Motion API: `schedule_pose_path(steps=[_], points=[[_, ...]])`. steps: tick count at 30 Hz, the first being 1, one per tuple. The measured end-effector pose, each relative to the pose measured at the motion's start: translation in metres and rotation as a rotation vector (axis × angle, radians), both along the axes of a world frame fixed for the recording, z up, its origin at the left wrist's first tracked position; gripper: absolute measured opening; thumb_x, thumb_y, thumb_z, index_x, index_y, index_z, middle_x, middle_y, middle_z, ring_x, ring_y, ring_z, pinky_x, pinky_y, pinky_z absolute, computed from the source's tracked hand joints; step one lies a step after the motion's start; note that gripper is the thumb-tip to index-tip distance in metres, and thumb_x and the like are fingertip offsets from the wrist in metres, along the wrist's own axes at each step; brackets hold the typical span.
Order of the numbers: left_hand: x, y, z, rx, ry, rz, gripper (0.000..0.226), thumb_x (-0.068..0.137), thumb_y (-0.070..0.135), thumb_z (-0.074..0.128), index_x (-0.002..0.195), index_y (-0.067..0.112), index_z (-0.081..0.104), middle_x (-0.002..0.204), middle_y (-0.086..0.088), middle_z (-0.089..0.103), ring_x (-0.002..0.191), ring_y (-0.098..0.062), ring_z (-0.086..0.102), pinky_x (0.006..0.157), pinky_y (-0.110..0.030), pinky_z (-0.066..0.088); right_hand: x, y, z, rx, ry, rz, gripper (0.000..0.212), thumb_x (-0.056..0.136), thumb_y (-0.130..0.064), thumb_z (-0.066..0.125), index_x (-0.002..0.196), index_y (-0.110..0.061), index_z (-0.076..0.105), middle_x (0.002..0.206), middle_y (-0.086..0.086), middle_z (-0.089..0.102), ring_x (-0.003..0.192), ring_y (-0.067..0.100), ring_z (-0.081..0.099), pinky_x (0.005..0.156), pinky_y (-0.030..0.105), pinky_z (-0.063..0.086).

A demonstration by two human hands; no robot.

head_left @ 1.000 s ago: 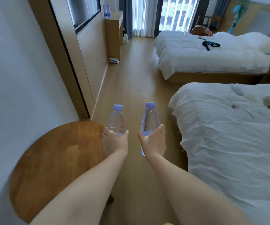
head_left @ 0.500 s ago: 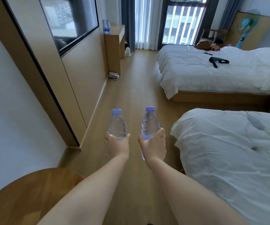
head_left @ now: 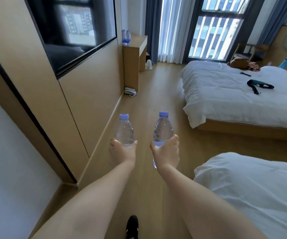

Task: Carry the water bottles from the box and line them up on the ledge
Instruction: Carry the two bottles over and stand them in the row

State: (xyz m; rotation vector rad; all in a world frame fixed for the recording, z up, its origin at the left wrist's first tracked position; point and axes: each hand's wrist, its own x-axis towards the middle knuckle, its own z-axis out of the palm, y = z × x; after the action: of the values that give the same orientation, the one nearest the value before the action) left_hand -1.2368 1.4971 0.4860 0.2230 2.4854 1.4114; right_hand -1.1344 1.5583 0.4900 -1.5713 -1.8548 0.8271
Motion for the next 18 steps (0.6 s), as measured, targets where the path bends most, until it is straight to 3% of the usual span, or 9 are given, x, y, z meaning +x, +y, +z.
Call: schedule_pose_path(steps=[9, 18], points=[[-0.132, 0.174, 0.015, -0.04, 0.028, -0.066, 0.07, 0.07, 0.042, 0.08, 0.12, 0.005, 0.048, 0.121, -0.012, 0.059, 0.112, -0.033, 0.057, 0.09, -0.046, 0.049, -0.125, 0.168, 0.014, -0.013, 0.001, -0.054, 0.084, 0.081, -0.053, 0.066, 0.142, -0.009, 0.028, 0.14, 0.003, 0.043, 0.127, 0.025, 0.048, 0.096, 0.042, 0.047], [-0.211, 0.346, 0.013, -0.072, 0.082, -0.105, 0.073, 0.072, 0.043, 0.078, 0.126, 0.007, 0.045, 0.125, -0.01, 0.057, 0.116, -0.032, 0.055, 0.092, -0.046, 0.047, -0.204, 0.342, 0.001, -0.029, 0.009, -0.09, 0.083, 0.082, -0.049, 0.068, 0.142, -0.009, 0.028, 0.138, 0.005, 0.046, 0.126, 0.026, 0.048, 0.097, 0.046, 0.046]])
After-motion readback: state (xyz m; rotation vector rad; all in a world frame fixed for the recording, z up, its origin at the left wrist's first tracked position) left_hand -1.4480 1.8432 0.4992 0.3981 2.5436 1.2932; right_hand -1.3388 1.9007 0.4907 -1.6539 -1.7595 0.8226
